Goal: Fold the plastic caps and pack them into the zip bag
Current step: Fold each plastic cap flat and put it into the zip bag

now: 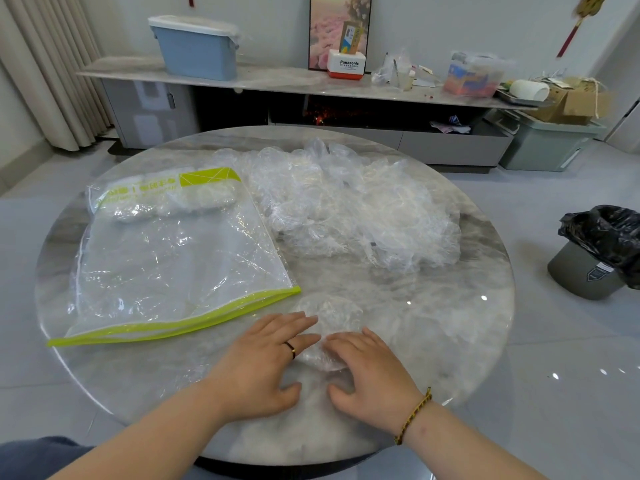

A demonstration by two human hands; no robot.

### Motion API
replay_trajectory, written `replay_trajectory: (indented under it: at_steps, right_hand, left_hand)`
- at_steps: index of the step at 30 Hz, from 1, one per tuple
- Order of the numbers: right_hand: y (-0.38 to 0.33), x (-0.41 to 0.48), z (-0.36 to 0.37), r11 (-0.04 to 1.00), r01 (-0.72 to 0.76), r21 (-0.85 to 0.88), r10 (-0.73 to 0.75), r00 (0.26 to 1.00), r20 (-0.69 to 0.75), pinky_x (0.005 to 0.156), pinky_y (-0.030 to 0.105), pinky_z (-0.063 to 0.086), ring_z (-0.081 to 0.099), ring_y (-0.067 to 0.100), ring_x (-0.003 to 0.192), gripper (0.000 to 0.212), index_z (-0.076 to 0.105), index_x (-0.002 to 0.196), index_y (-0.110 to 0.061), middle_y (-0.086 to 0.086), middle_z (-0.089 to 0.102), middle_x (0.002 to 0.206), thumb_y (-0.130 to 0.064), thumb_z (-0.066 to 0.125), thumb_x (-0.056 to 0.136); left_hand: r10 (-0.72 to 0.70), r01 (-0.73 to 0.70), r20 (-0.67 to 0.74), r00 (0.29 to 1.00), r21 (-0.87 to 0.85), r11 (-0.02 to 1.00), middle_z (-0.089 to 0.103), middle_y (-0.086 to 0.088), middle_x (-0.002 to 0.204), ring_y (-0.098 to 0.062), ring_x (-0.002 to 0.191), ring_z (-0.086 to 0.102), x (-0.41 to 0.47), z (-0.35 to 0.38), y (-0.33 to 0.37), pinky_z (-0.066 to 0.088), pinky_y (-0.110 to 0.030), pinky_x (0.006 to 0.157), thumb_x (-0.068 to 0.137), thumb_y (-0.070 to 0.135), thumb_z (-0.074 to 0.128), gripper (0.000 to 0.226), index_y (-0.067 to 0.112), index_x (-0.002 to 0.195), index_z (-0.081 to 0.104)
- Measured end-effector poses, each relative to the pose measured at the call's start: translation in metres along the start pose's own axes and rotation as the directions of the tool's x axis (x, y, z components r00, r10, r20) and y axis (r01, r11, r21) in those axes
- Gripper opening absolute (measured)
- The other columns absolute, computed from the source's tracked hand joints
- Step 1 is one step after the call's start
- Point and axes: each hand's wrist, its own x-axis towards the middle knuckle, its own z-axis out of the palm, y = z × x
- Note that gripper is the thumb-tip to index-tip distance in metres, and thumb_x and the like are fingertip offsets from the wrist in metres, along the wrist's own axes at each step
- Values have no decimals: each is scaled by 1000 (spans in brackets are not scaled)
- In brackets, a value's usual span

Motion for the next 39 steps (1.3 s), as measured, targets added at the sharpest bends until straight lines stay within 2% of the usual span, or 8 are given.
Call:
replay_trajectory:
  at_steps: [10, 15, 20, 23, 26, 32, 36, 39]
  right_hand:
    - [6, 3, -4, 987, -38, 154, 35, 999, 21, 98, 10, 26, 38, 9, 123, 44, 40, 135, -17, -3, 46, 131, -13, 45, 91]
    - [8, 9, -1, 866, -215, 452, 290, 952, -103, 69, 3, 37, 58, 3, 84, 25, 61, 114, -12, -4, 66, 95, -12, 49, 92]
    - [4, 14, 4, 752, -323, 575, 437, 897, -68, 61, 4, 39, 49, -2, 62, 20, 62, 109, -12, -8, 55, 77, -12, 54, 90]
    - [3, 17, 7, 765, -337, 549, 464, 879, -107, 59, 6, 37, 45, 0, 62, 23, 59, 113, -13, -9, 49, 71, -15, 54, 90]
    - [-2, 17, 7, 795, -344, 499, 456, 882, -119, 65, 9, 34, 48, 7, 77, 24, 57, 114, -14, 1, 61, 92, -15, 53, 91]
    - [-3, 17, 9, 845, -299, 443, 404, 900, -163, 76, 7, 31, 48, 6, 97, 29, 50, 122, -13, -1, 53, 114, -15, 46, 93]
    - [-2, 17, 17, 971, -226, 75, 238, 901, -363, 89, 26, 45, 57, 19, 105, 46, 52, 116, -14, 7, 62, 118, -14, 41, 71]
    - [-1, 16, 18, 977, -143, -161, 97, 960, -264, 105, 32, 19, 55, 16, 109, 43, 58, 108, -23, 0, 66, 114, -21, 34, 73]
  left_hand:
    - [-198, 186, -47, 979, -191, 964, 72, 12, 76, -3, 69, 65, 8, 9, -6, 41, -13, 65, 66, 33, 38, 39, 25, 76, 74]
    - [-530, 500, 129, 838, -569, 653, 48, 11, 49, -7, 55, 45, 9, 6, -2, 33, -20, 55, 73, 48, 47, 31, 20, 61, 52]
    - [-628, 591, 138, 766, -535, 604, 47, 11, 48, -4, 49, 43, 13, 3, 6, 34, -19, 56, 91, 23, 55, 19, 28, 74, 50]
    - [-588, 534, -138, 797, -293, 793, 59, 4, 71, -9, 66, 45, 11, -2, 12, 34, -23, 65, 90, 26, 51, 14, 20, 101, 57]
    - [-250, 251, -356, 900, -45, 967, 67, -2, 88, -13, 88, 47, 10, 3, 20, 33, -25, 80, 91, 37, 39, 29, 18, 104, 57]
    - [-235, 231, 26, 972, 104, 967, 70, -1, 105, -19, 111, 53, 7, 28, 32, 12, -29, 106, 101, 36, 3, 74, 13, 99, 73]
    - [-295, 274, 188, 937, 129, 953, 69, -1, 108, -17, 112, 54, 4, 28, 25, 11, -29, 106, 101, 38, 1, 68, 13, 112, 64]
    - [-325, 307, 252, 911, 110, 945, 68, -2, 112, -15, 115, 46, 4, 28, 23, 9, -29, 107, 100, 39, 1, 56, 10, 120, 45]
